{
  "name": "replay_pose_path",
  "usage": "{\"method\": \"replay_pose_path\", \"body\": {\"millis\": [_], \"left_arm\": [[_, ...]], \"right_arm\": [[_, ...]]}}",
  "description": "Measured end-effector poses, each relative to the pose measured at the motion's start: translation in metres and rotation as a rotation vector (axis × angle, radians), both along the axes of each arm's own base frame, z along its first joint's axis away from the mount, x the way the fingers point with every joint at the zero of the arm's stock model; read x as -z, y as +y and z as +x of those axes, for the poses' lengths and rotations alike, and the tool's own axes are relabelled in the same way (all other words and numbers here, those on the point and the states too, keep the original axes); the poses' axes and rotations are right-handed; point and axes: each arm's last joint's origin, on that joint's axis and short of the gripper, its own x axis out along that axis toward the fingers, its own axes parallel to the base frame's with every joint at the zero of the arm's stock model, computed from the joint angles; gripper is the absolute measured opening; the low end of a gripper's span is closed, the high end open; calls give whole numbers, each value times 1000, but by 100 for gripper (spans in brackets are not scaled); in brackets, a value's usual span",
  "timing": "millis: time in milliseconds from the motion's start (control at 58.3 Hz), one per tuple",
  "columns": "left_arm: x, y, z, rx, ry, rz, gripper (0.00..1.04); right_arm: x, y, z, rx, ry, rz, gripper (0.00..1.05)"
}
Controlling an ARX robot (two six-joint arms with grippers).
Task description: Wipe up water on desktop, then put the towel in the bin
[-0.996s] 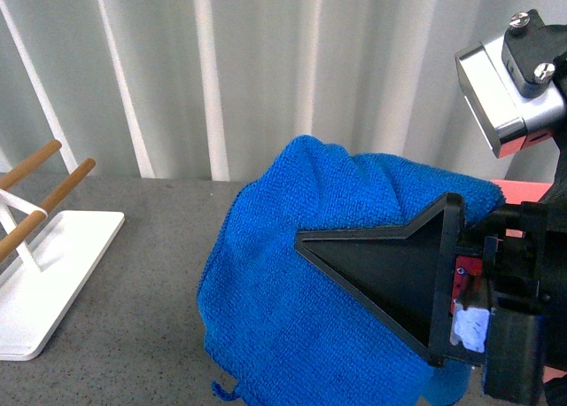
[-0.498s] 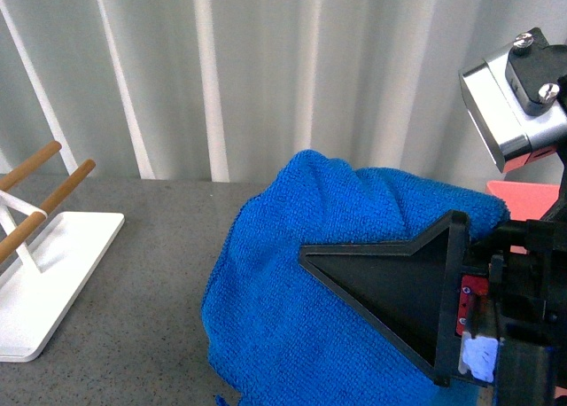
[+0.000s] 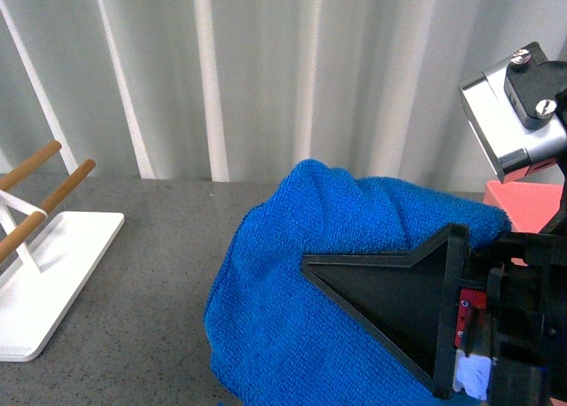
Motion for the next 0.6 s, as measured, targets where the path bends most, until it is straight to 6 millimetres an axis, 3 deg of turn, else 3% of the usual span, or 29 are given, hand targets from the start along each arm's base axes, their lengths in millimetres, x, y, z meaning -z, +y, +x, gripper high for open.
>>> {"method": "replay_pose_path", "body": {"millis": [326,601], "left_arm": [[3,0,-14,1,6,0,4],[3,0,-14,1,6,0,5]], "right_arm": [[2,4,-2,-11,8,-5,5],[3,4,-2,-11,6,-1,5]]}}
